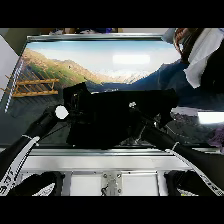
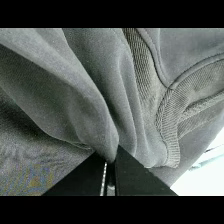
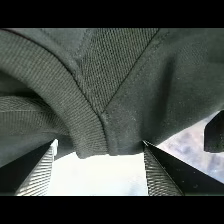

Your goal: Fold the clothes and pants, and hang the long-sleeved shirts on hangers.

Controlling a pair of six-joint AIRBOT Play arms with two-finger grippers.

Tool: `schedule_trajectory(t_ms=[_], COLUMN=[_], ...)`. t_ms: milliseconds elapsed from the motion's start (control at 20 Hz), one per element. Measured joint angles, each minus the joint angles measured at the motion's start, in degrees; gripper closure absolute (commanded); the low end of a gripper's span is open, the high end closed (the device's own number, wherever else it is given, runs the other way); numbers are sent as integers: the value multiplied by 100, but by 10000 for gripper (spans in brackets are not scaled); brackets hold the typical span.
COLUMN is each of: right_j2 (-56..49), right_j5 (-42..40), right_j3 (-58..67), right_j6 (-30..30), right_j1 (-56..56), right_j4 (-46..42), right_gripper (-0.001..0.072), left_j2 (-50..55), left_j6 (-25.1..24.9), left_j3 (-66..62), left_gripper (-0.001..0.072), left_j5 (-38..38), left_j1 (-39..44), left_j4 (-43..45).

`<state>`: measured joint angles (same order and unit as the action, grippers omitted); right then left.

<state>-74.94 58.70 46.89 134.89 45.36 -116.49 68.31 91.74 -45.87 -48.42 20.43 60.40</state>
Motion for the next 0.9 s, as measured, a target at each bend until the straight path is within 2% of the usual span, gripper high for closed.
schedule_trajectory(t_ms=[500, 900], right_j2=[-140, -247], right_j5=[420, -94], right_j3=[0, 0], right_j6=[608, 686], right_j1=[-256, -382], right_j4=[-831, -715], right_gripper=[132, 132], left_j2=[0, 0], left_j6=[0, 0], left_j3=[0, 0], left_gripper=[686, 686], left_j5=[-87, -107], left_j1=[-2, -24], left_j4=[4, 4])
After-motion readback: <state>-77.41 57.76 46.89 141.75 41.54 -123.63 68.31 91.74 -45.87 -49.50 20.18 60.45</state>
